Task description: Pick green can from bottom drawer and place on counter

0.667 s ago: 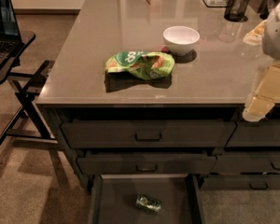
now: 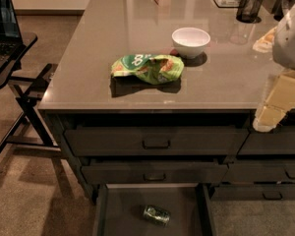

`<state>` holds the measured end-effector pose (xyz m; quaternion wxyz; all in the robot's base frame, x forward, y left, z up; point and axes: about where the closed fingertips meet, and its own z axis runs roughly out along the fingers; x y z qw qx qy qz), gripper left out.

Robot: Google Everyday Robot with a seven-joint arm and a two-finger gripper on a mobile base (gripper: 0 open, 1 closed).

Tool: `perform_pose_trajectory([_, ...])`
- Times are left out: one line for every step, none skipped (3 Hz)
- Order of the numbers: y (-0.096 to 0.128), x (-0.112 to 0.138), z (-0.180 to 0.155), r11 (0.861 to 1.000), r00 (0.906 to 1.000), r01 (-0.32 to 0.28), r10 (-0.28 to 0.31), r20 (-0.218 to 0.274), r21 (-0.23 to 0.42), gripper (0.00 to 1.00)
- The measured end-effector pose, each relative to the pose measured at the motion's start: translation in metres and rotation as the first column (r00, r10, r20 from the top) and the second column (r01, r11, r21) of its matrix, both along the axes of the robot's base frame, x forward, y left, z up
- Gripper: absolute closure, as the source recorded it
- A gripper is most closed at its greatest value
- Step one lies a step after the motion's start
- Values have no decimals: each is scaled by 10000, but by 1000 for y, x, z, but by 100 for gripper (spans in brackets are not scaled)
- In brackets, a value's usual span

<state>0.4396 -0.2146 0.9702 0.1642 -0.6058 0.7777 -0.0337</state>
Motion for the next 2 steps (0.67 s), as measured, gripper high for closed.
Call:
perform_pose_trajectory([0,2,-46,9989,9990,-307,318,-328,349,0])
perform_pose_trajectory([-5,3,-120,9868,9925,-905,1005,-698,1341,0])
